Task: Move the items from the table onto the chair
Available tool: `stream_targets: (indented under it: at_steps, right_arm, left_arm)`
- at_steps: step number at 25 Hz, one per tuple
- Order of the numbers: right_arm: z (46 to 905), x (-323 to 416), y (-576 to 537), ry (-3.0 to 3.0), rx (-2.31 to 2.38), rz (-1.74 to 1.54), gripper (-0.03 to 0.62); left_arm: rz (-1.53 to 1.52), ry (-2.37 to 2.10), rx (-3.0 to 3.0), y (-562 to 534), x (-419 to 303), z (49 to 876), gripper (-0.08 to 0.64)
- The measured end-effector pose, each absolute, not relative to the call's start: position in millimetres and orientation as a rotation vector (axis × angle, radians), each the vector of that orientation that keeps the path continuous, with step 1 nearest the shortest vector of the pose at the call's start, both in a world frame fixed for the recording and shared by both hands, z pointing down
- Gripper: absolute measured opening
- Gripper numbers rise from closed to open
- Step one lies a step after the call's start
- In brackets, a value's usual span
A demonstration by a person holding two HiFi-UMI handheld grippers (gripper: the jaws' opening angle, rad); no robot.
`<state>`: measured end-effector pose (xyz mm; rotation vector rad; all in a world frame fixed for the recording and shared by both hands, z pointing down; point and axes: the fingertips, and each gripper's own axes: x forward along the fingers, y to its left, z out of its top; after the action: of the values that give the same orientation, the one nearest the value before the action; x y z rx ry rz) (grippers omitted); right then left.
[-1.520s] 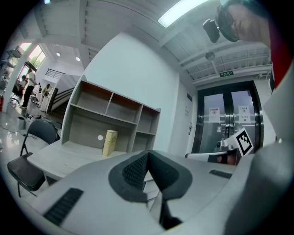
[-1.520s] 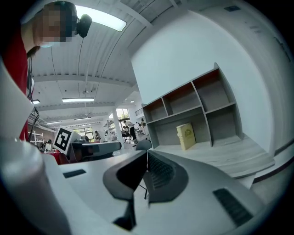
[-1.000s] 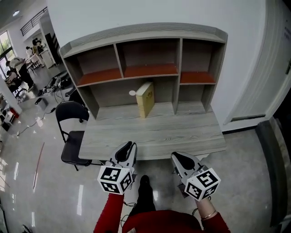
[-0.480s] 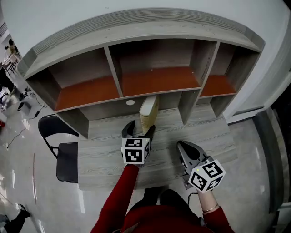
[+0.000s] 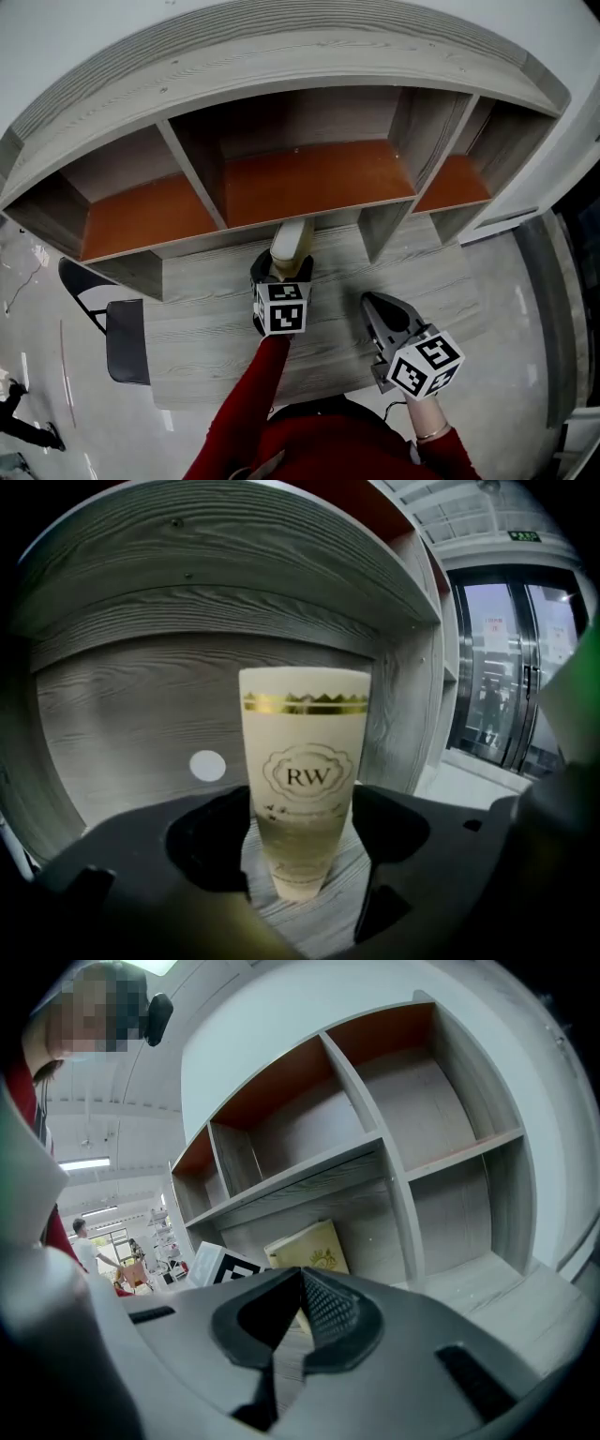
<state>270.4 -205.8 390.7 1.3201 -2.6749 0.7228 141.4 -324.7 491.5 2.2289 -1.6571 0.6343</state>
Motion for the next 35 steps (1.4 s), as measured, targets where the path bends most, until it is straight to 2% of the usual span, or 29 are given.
stream_targets:
  at_steps: [1,2,3,7,14,27,35]
  right_arm:
    - [392.7,271.9,-207.2,-2.671,1.317,0.731,0.014]
    - [394.8,273.3,-208.4,-2.667,1.314,0.74,0.014]
    - [396.5,274.2,-209.5,-2.665,1.311,0.749,0.014]
    - [395.7,275.1,-212.1,-2.687,1.276,0.766,0.014]
    - [388.2,248.3,-199.6,-2.785,1.093,0.779,0.014]
    - [379.0,80.7,-127.5,-2.933,0.321,0.728,0.014]
    - [368.6,-36.1,-49.0,-2.932,0.079,0.626,0.014]
  left_arm:
    - [0.637,-1.67,2.225,-327.1,141.0,492.2,0.333]
    - [0.645,-1.678,2.225,-328.2,140.5,492.6,0.242]
    - [0.652,-1.68,2.231,-327.6,140.0,492.0,0.233]
    - [0.589,-1.671,2.263,-294.1,132.3,461.0,0.229]
    - [0.415,-1.717,2.17,-161.3,86.6,414.9,0.229]
    - [0.293,-2.398,1.546,7.8,-87.1,363.5,0.229]
    - [0.247,-2.549,1.407,98.6,-195.3,351.3,0.229]
